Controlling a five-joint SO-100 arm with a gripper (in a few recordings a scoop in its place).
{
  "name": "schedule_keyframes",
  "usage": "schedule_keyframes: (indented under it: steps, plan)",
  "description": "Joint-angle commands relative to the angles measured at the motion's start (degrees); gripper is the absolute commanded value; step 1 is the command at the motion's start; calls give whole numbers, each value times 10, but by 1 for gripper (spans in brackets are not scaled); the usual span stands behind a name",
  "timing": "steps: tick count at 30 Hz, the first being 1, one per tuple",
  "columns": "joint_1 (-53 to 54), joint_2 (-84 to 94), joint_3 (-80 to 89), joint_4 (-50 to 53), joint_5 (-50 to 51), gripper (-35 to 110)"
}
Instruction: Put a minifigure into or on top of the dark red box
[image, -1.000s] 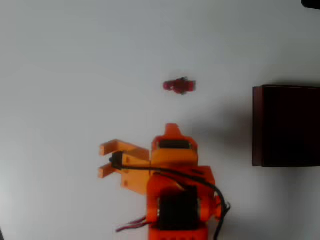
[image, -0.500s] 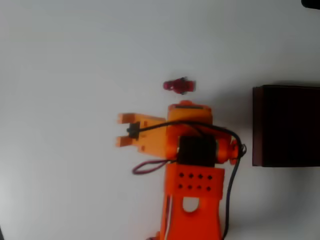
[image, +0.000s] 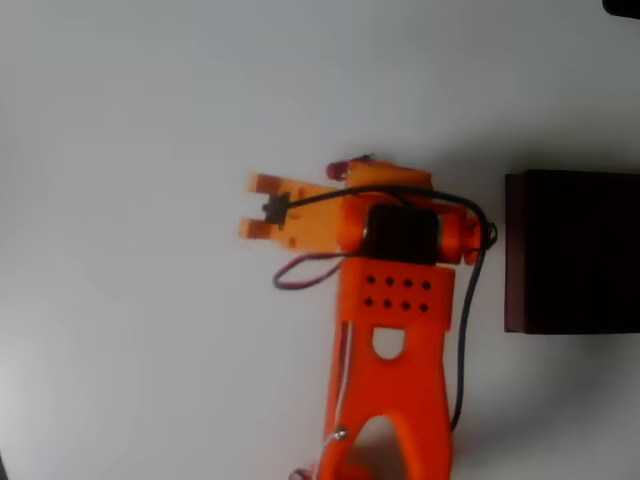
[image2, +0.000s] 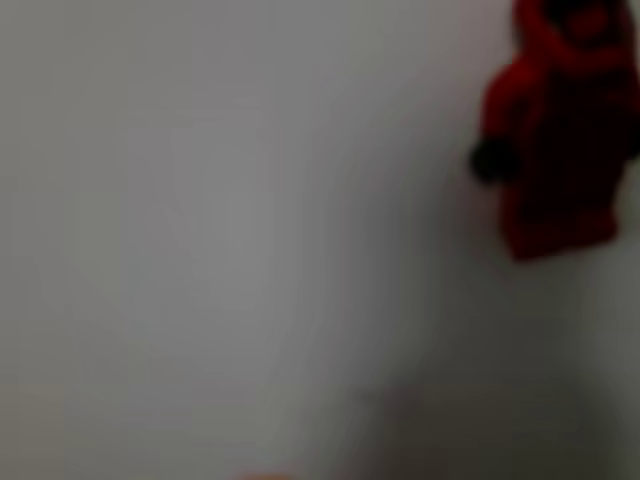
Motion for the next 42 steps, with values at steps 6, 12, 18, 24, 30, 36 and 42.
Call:
schedule_keyframes:
  steps: [6,12,18,24,30,36,42]
  plan:
    - [-7,-36,-45,-17,-6,21]
    - [-16,-76,-81,-16,-16,20]
    - [-15,-120,-118,-12,-25,20]
    - [-4,-152,-141,-12,-34,20]
    - [11,-159,-141,-14,-39,20]
    - [20,-169,-146,-11,-45,20]
    - [14,-205,-183,4,-48,20]
